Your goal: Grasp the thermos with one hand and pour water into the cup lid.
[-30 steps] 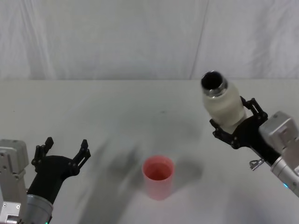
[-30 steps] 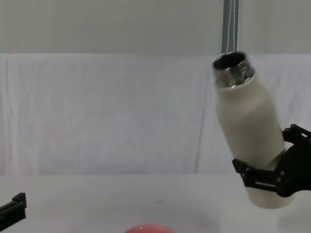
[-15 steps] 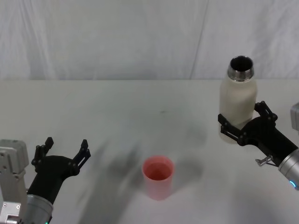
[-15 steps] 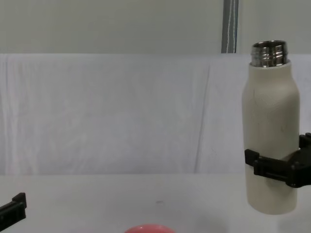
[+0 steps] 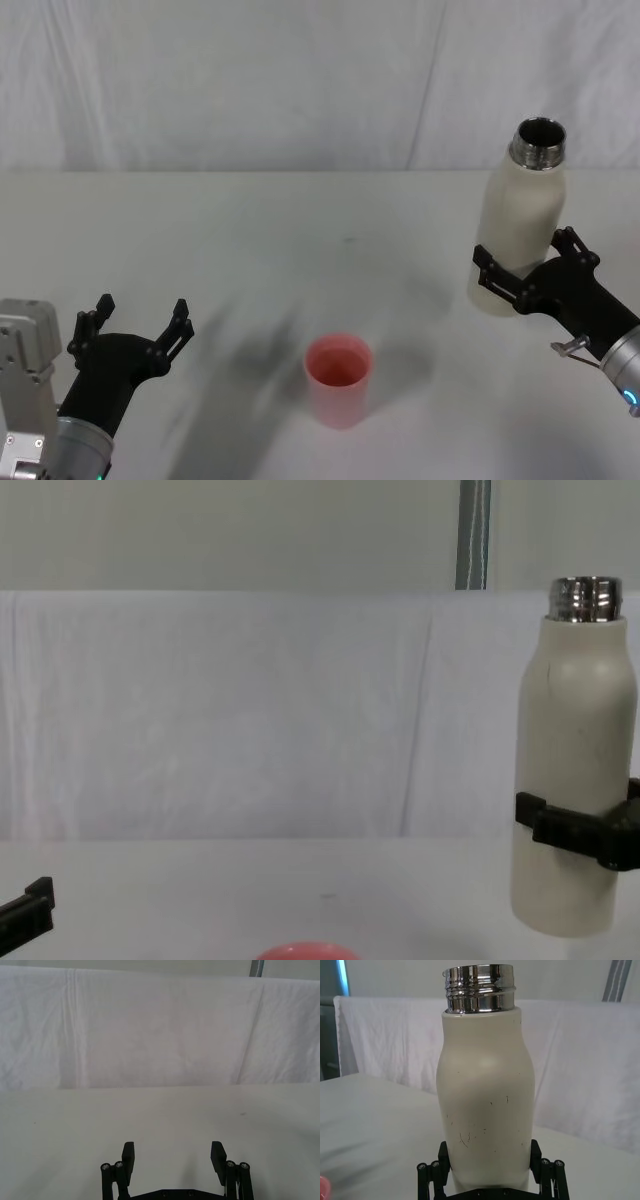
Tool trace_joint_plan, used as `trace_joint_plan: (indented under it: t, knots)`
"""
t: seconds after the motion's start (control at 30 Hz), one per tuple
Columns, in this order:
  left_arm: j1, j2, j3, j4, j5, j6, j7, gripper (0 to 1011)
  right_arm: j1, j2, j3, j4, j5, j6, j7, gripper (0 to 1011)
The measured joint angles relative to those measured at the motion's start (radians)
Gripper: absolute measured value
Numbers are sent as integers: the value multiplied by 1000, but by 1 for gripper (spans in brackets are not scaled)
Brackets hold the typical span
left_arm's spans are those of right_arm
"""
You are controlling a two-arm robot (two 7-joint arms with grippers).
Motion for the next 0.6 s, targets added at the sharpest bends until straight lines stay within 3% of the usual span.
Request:
trace_joint_plan:
  t: [0.3,0.6]
  knots:
    - [0,0,0,0,0,0,0,1001,1,-1,-10,17,4,23,-30,953]
    - [0,0,0,0,0,0,0,1001,2,-28,-4,55,22,21,-60,953]
